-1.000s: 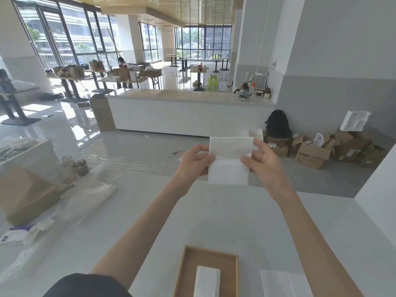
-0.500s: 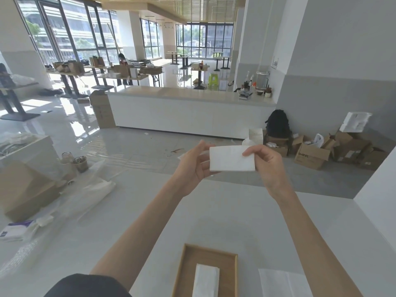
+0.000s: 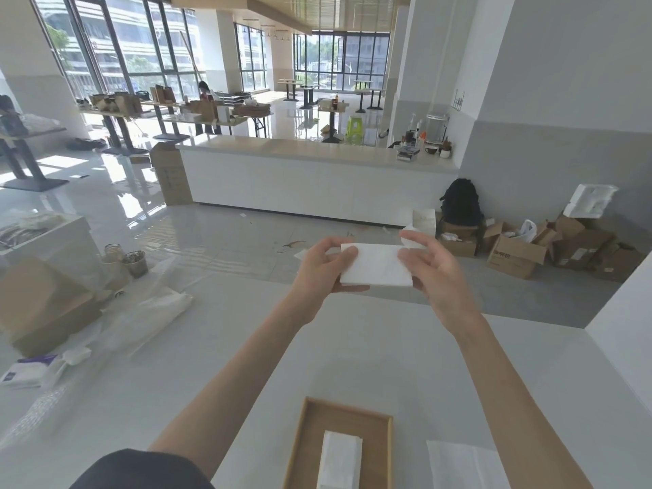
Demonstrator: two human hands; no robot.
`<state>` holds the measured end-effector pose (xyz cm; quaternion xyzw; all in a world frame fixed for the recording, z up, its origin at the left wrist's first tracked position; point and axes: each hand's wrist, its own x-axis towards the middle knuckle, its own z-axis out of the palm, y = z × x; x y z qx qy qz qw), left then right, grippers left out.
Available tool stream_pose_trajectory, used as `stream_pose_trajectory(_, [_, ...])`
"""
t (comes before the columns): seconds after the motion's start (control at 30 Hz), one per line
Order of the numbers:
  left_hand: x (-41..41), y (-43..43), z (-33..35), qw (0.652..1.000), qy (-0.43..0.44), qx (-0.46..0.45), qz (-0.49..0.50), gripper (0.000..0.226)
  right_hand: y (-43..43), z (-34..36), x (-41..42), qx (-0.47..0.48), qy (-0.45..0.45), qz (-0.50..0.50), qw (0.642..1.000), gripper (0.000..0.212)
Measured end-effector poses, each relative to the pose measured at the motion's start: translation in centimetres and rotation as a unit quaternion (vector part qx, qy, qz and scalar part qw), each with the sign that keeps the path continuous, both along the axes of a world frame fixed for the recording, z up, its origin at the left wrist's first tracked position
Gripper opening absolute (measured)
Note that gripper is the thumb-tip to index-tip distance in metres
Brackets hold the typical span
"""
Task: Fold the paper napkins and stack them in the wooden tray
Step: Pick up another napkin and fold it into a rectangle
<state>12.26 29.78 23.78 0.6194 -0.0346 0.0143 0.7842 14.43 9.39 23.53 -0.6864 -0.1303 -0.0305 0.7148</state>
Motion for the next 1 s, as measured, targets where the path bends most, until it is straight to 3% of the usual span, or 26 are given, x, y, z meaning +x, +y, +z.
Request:
stream_pose_trajectory(0.17, [-0.9, 0.6, -1.0, 0.995, 0.01, -0.018, -0.094, 0.011, -0.1, 0.8, 0.1, -0.077, -0.057, -0.05, 0.994, 0.034])
stream_pose_trajectory(0.3, [-1.8, 1.0, -1.5, 0.983, 0.013, 0.024, -0.184, 0.041, -0.6, 3.1, 0.0, -0.162, -0.081, 0.06, 0.982, 0.038])
stream_pose_trajectory(0.37, [-2.3, 0.7, -1.4, 0.976, 0.008, 0.037, -0.215, 0.035, -0.3, 4.4, -0.1, -0.193, -0.075, 0.127, 0.97, 0.041])
stream_pose_trajectory(0.47, [-3.1, 0.0, -1.8, 0.962, 0.023, -0.022, -0.27, 0.033, 1.1, 5.8, -0.4, -0.262, -0.072, 0.177, 0.946, 0.042])
stream_pose_trajectory(0.57, [-3.9, -0.7, -2.3, 0.959, 0.024, -0.085, -0.269, 0.037, 2.0, 6.3, -0.7, -0.318, -0.126, 0.158, 0.926, 0.04])
stream_pose_trajectory(0.7, [-5.1, -0.5, -2.2, 0.957, 0.024, -0.169, -0.234, 0.043, 1.5, 5.2, -2.0, -0.421, -0.269, 0.156, 0.852, 0.043])
stream_pose_trajectory(0.8, [-6.0, -0.1, -1.6, 0.955, 0.014, -0.175, -0.239, 0.04, 1.2, 4.0, -3.4, -0.521, -0.349, 0.159, 0.763, 0.051])
stream_pose_trajectory(0.87, [-6.4, 0.0, -1.4, 0.953, 0.005, -0.174, -0.25, 0.044, 1.2, 4.0, -3.8, -0.553, -0.374, 0.142, 0.731, 0.055])
stream_pose_trajectory(0.93, [-6.7, -0.1, -1.3, 0.947, -0.001, -0.186, -0.263, 0.049, 1.0, 4.9, -3.9, -0.558, -0.351, 0.119, 0.743, 0.06])
stream_pose_trajectory(1.0, [-7.0, -0.2, -1.1, 0.942, 0.002, -0.206, -0.265, 0.051, 0.8, 5.7, -3.8, -0.54, -0.308, 0.092, 0.778, 0.066])
